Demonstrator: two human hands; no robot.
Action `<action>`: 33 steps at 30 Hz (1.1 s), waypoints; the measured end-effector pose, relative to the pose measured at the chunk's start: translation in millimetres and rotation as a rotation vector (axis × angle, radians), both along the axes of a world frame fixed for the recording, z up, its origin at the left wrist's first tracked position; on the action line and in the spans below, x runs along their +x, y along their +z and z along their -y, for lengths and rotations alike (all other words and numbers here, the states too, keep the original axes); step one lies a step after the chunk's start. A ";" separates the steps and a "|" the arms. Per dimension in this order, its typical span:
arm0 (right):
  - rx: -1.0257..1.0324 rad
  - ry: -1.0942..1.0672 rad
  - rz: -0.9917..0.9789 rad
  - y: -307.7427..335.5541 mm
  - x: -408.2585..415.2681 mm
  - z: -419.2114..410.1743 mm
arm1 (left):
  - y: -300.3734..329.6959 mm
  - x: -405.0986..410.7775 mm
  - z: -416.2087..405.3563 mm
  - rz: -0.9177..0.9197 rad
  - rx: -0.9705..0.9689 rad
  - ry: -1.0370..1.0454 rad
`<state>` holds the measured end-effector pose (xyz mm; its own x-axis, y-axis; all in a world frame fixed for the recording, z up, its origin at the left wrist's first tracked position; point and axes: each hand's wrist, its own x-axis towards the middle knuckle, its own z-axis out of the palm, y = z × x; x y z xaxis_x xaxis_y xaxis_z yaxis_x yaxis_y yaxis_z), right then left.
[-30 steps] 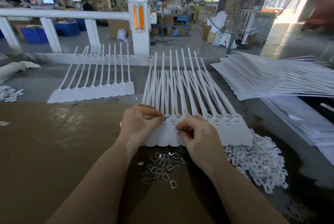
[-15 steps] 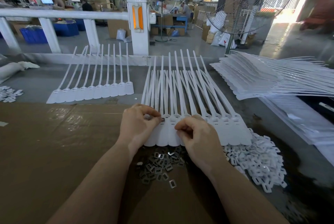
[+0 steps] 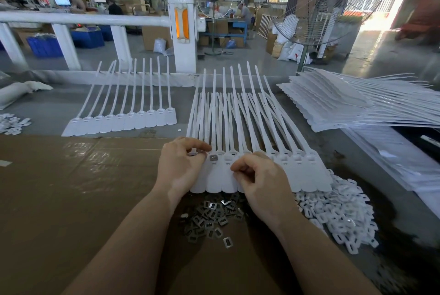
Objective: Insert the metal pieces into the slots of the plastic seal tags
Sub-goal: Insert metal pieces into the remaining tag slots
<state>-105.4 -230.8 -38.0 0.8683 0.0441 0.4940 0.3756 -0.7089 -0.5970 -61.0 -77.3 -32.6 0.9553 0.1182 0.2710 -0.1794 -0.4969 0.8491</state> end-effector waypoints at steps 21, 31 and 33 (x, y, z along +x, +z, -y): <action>0.000 0.013 0.002 -0.8 -0.2 1.3 | 0.7 -3.8 1.3 0.069 0.271 -0.024; 0.009 0.010 0.009 -1.9 0.4 1.4 | 0.2 -4.2 2.3 0.092 0.288 -0.031; 0.019 0.012 0.008 -1.8 0.5 1.4 | -1.1 -2.1 2.9 0.081 0.289 -0.028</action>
